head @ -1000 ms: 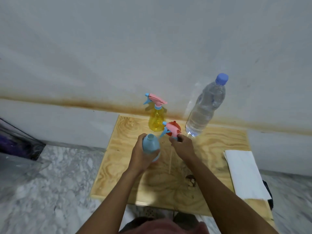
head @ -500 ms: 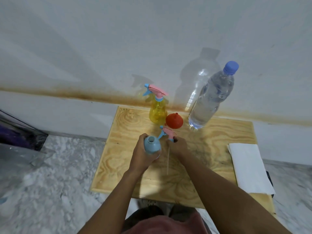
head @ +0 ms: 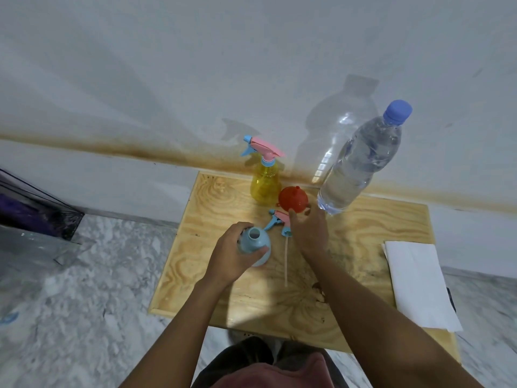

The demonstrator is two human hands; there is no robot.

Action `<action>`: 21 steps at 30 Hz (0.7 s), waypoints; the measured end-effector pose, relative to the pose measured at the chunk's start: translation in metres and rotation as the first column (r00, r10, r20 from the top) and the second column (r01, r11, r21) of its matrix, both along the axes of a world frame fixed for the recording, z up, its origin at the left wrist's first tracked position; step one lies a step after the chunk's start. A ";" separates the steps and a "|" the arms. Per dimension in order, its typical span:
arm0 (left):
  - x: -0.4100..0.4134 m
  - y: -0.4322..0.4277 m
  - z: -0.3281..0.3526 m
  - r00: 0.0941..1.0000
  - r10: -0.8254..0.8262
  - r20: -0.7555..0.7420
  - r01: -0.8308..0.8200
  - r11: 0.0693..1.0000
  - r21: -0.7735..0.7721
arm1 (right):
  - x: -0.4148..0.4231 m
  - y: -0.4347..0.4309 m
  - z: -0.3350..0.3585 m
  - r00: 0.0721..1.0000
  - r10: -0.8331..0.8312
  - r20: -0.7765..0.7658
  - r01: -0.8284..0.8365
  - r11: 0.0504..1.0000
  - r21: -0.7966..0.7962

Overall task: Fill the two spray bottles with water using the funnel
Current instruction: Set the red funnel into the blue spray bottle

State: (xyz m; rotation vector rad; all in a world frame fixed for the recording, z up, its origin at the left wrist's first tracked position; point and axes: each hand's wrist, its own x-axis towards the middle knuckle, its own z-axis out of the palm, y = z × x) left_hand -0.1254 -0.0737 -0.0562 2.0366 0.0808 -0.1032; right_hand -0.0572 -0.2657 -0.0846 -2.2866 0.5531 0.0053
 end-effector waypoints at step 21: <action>-0.001 -0.006 -0.004 1.000 0.012 -0.014 -0.012 1.000 0.020 | 0.058 -0.004 0.013 0.991 0.130 0.013 -0.129 0.991 -0.029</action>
